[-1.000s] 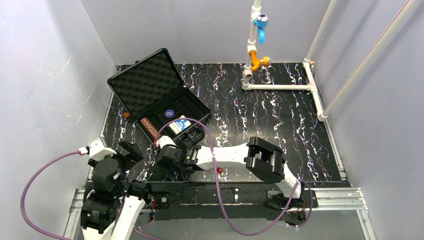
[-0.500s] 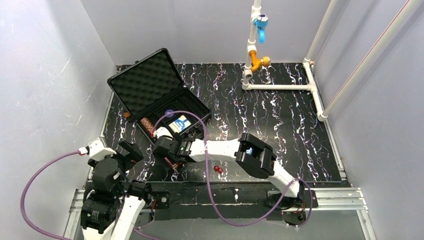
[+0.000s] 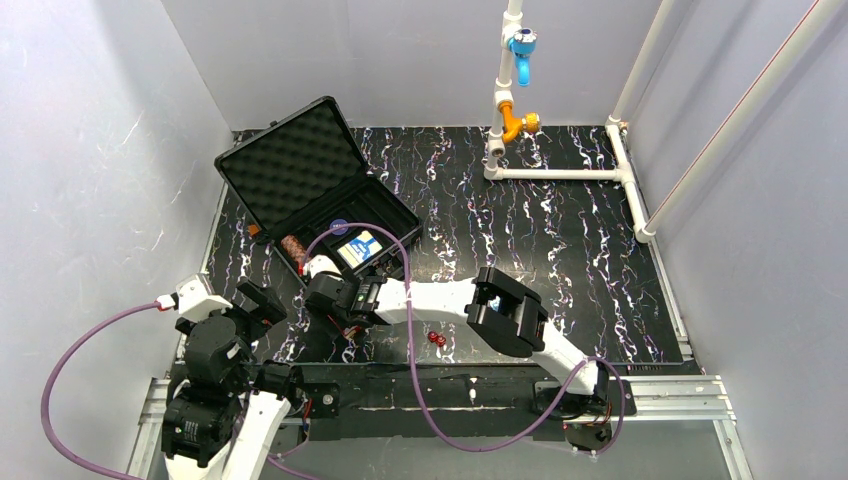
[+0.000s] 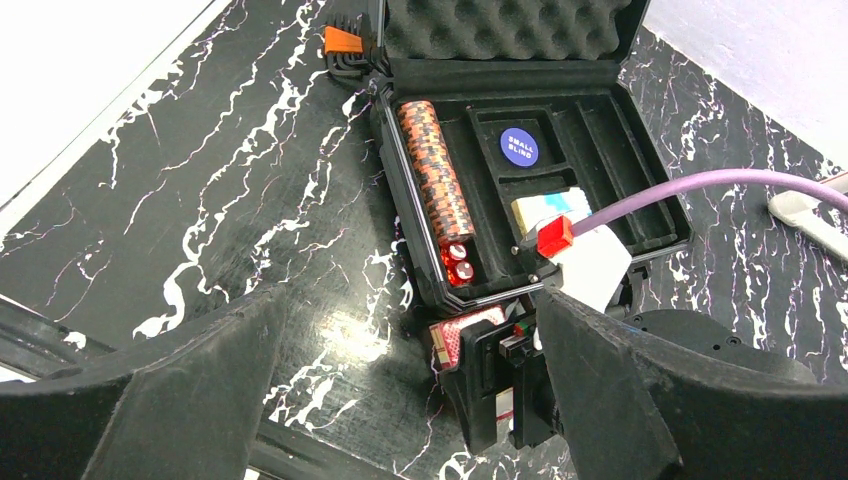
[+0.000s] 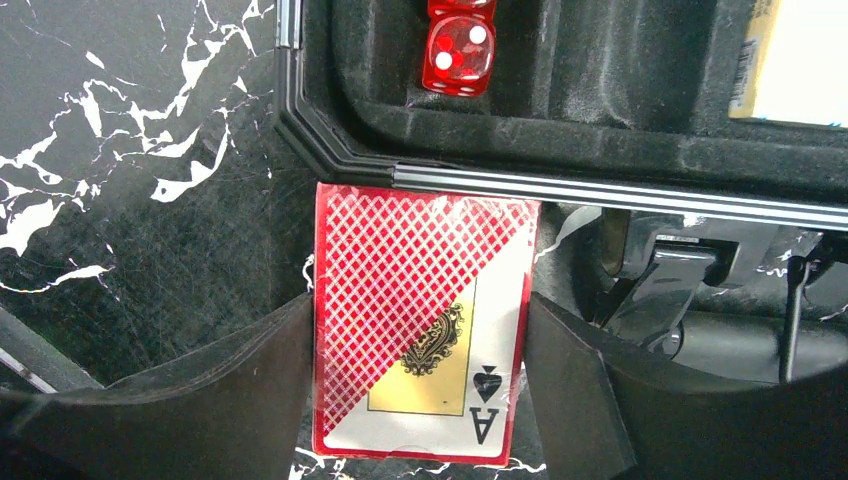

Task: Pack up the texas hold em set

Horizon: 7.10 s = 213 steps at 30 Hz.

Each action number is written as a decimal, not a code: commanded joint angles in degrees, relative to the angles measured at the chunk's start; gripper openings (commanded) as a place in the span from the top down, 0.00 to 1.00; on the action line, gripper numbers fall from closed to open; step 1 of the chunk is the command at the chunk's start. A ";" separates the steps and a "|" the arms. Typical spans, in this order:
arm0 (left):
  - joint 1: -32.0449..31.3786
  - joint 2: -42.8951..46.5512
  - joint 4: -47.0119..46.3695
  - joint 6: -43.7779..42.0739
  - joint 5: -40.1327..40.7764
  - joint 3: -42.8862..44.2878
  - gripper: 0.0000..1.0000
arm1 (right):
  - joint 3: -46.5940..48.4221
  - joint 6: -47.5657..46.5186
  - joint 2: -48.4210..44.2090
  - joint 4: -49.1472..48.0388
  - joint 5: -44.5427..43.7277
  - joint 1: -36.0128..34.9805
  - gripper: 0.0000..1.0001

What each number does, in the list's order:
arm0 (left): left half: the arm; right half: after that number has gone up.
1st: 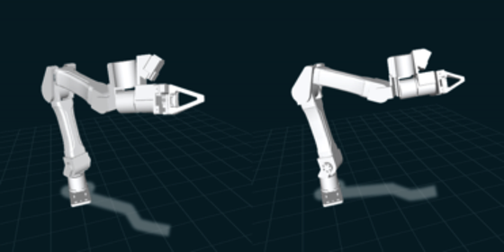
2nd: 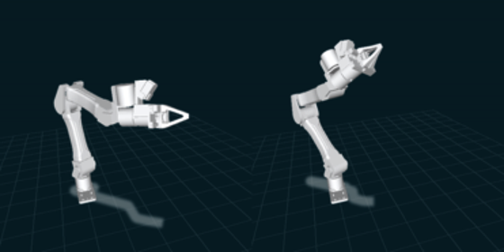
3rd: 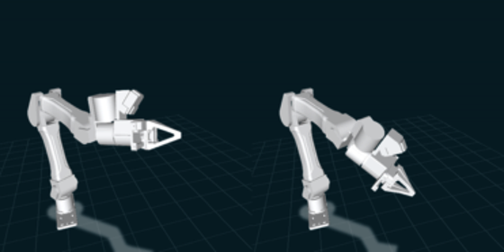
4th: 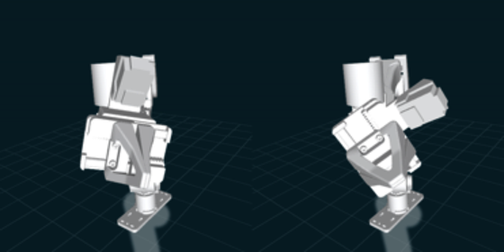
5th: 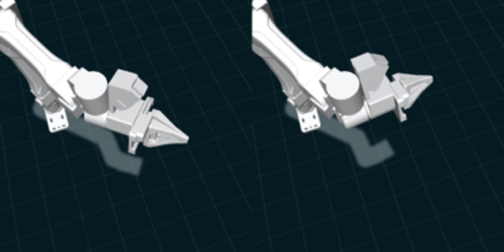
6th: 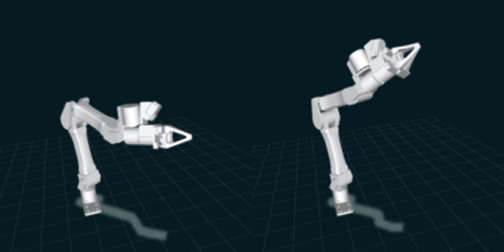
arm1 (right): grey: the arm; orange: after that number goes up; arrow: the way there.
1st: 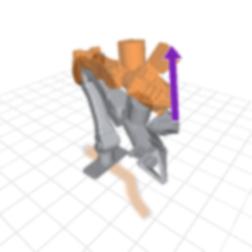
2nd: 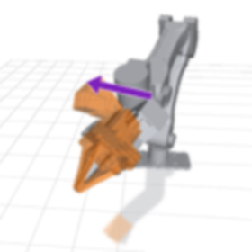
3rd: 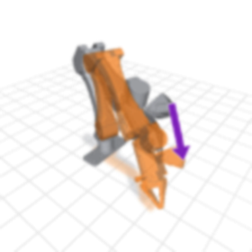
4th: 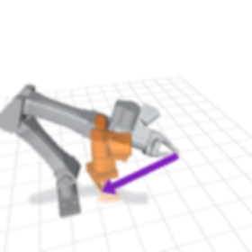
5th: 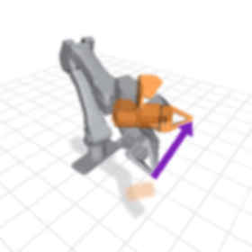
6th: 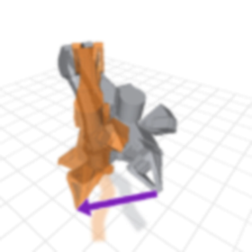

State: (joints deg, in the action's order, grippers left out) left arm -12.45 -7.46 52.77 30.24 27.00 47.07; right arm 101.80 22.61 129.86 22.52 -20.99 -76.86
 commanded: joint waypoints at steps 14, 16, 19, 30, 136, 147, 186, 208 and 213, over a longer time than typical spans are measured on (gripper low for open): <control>0.83 -1.57 0.19 -0.62 0.16 0.66 0.05 | 3.92 0.86 -2.99 2.82 4.57 0.02 0.57; 0.85 -1.67 0.20 -0.62 0.13 0.65 0.05 | 3.29 0.95 -5.51 2.55 4.82 -0.01 0.59; 0.90 -1.53 0.18 -0.62 0.02 0.65 0.05 | 1.46 1.03 -9.88 1.04 4.62 0.04 0.61; 0.93 -1.25 0.16 -0.55 0.15 0.57 0.04 | 0.36 0.83 -18.93 -2.52 0.34 0.88 0.72; 6.28 -2.42 -1.27 -2.29 -3.27 0.19 0.04 | 14.96 66.98 11.48 -27.61 -18.95 15.90 0.02; 6.38 -2.50 -1.27 -2.20 -3.19 0.13 0.05 | 10.86 60.91 4.79 -30.53 -18.00 15.86 0.02; 6.94 -4.57 -1.56 -2.67 -4.42 0.09 0.05 | -14.66 30.02 -3.49 -60.49 42.34 40.15 0.12; 8.51 -5.72 -2.01 -3.34 -5.74 -0.04 0.04 | 18.65 -4.94 13.17 -24.09 42.62 32.17 0.53; 8.58 -5.75 -2.06 -3.34 -5.73 -0.04 0.05 | 18.71 -5.14 13.27 -24.07 41.43 31.93 0.56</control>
State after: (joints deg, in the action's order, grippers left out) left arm -4.23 -11.97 51.00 27.64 21.37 47.07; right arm 117.75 19.14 143.00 -1.21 21.91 -44.45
